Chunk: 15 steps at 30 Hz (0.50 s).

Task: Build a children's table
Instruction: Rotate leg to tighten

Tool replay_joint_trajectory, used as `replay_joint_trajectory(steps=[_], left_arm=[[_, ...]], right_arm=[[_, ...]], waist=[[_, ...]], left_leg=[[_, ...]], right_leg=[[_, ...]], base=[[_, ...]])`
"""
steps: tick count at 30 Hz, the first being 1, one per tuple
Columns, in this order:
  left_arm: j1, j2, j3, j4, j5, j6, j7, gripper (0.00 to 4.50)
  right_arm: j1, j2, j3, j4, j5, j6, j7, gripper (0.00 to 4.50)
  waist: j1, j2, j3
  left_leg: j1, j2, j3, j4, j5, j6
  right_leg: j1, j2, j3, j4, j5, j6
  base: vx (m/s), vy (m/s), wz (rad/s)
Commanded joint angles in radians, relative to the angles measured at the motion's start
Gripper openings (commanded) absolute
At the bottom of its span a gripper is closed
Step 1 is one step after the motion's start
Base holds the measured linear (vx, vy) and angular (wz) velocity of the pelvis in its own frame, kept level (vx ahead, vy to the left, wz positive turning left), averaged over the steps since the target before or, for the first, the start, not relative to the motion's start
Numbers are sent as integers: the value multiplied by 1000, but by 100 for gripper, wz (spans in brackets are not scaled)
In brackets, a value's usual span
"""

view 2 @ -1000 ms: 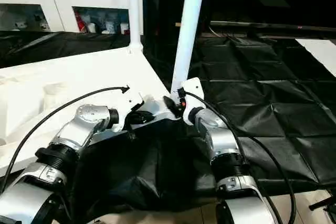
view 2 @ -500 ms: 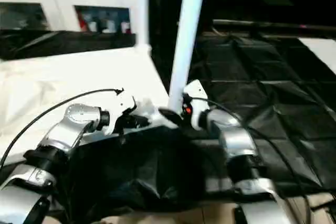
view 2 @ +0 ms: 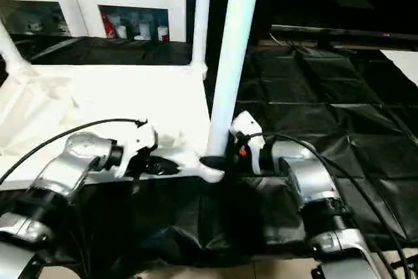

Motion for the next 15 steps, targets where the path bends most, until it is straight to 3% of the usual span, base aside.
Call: replay_joint_trajectory(steps=[1, 5, 8, 12, 13, 15], left_arm=[[6, -22, -27, -30, -32, 4, -18, 0], [8, -26, -24, -32, -28, 3, -5, 0], [-13, -54, -11, 5, -2, -10, 89, 0], [-53, -106, 9, 62, 21, -3, 213, 0], [-71, -130, 14, 85, 33, -1, 271, 0], [-92, -155, 20, 111, 44, 9, 328, 0]], right_arm=[[32, 17, 88, 17, -4, 46, 53, 219], [42, 23, 93, 7, -1, 47, 48, 212], [55, 50, 81, 11, -2, 36, -5, 211], [41, 136, 26, 84, -36, 2, -210, 208], [26, 177, -4, 131, -51, -5, -315, 207], [9, 213, -31, 178, -58, -1, -407, 205]], waist=[[-2, 0, -49], [-1, 0, -50], [-2, -1, -49], [-8, -2, -39], [-16, -2, -34], [-30, -5, -37]], left_leg=[[13, 25, -6, -67, -275, 16], [13, 25, -6, -67, -272, 16], [13, 24, -5, -66, -269, 17], [21, 20, -11, -72, -375, -12], [28, 16, -16, -72, -425, -31], [24, 13, -28, -74, -449, -44]], right_leg=[[37, -39, 28, -67, -250, -203], [37, -40, 29, -67, -249, -200], [36, -39, 30, -68, -243, -200], [23, -45, 29, -92, -464, -143], [13, -45, 25, -104, -571, -108], [20, -49, 16, -113, -658, -64]], base=[[0, 0, 0], [0, 0, 0], [0, 0, 0], [0, 0, 0], [0, 0, 0], [-58, 8, -9]])
